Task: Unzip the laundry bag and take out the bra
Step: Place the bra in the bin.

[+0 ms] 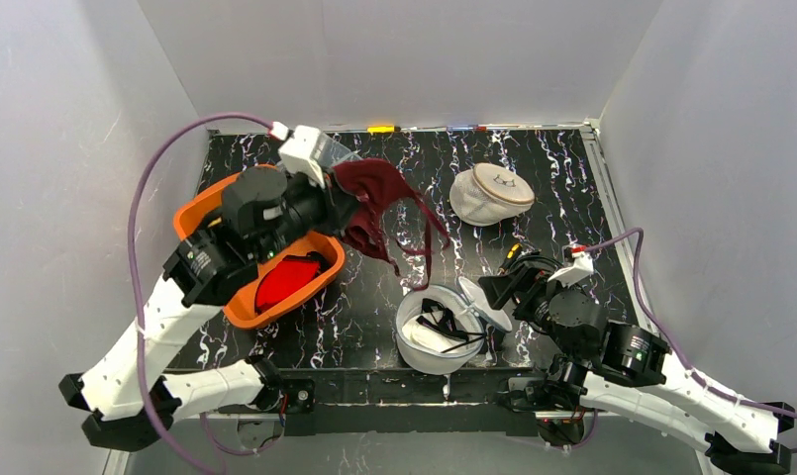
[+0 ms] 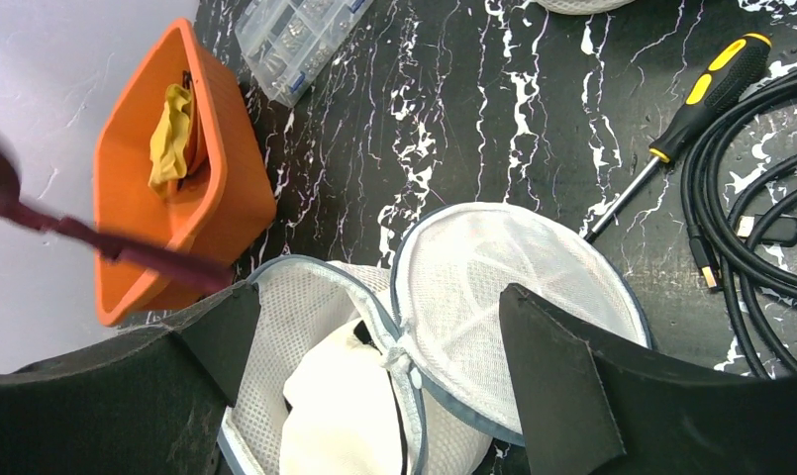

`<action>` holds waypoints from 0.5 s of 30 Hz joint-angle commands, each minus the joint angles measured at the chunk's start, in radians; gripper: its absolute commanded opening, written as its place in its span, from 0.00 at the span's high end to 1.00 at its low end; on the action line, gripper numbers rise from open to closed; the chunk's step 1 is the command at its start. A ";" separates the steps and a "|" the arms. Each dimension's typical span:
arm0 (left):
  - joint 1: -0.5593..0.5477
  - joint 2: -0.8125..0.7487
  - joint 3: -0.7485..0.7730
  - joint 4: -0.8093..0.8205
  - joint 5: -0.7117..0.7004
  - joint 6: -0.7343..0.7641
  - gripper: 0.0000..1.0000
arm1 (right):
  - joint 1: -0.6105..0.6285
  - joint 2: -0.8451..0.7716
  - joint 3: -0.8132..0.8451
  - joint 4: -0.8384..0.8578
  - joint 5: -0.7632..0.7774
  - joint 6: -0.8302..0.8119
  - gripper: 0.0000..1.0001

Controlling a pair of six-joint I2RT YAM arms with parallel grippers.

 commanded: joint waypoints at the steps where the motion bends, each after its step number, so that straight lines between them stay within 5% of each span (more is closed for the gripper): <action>1: 0.244 0.017 0.041 -0.184 0.102 -0.279 1.00 | 0.001 -0.005 -0.006 0.019 0.013 0.004 0.02; 9: 0.598 -0.007 -0.071 -0.141 0.364 -0.554 1.00 | 0.001 -0.002 -0.021 0.048 -0.020 0.001 0.02; 15: 0.761 -0.019 -0.135 -0.097 0.412 -0.634 1.00 | 0.001 -0.005 -0.037 0.065 -0.049 0.001 0.02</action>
